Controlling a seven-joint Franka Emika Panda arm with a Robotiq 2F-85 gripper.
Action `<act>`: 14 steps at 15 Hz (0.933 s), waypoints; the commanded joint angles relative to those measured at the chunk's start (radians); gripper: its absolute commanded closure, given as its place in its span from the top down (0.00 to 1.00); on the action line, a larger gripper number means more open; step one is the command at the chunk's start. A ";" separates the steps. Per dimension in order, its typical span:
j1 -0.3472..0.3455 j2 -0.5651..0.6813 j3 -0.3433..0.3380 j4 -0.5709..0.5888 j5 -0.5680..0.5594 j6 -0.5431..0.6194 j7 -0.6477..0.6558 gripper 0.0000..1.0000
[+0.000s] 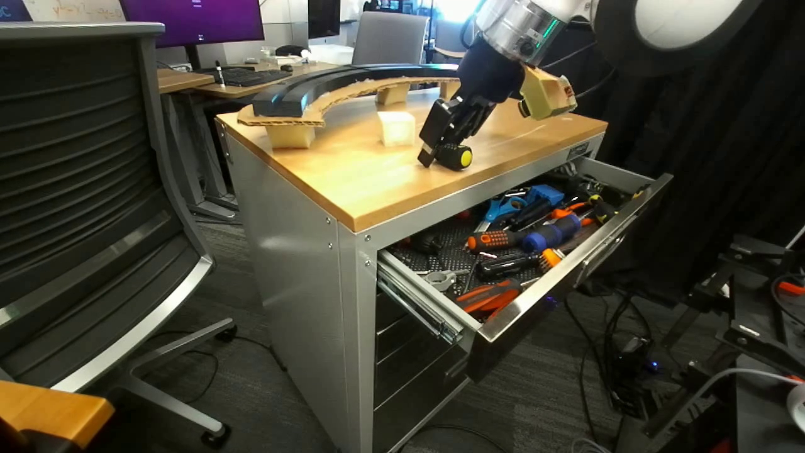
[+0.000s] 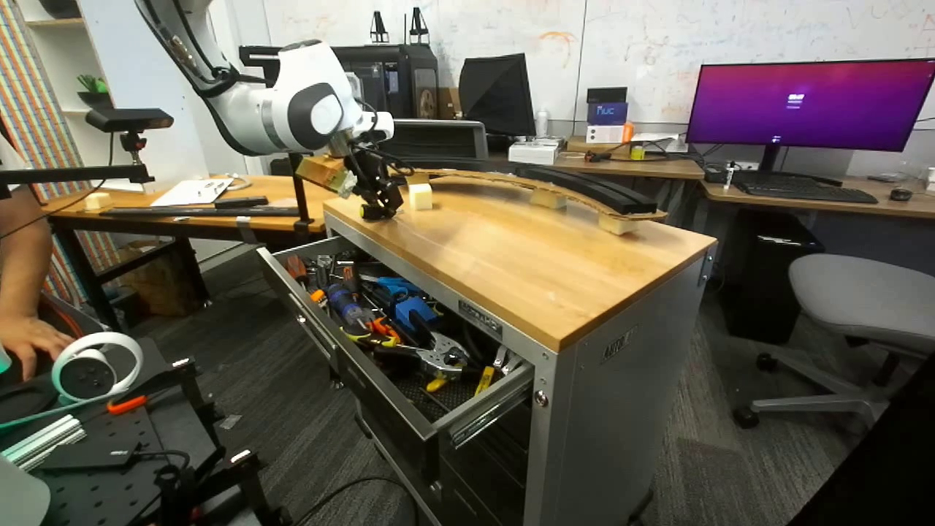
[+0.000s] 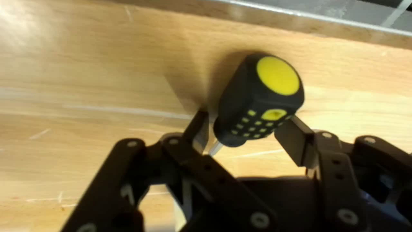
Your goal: Put the black screwdriver in the open drawer then close the drawer
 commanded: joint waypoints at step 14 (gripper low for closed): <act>-0.241 -0.135 0.404 -0.189 0.372 -0.209 -0.389 0.71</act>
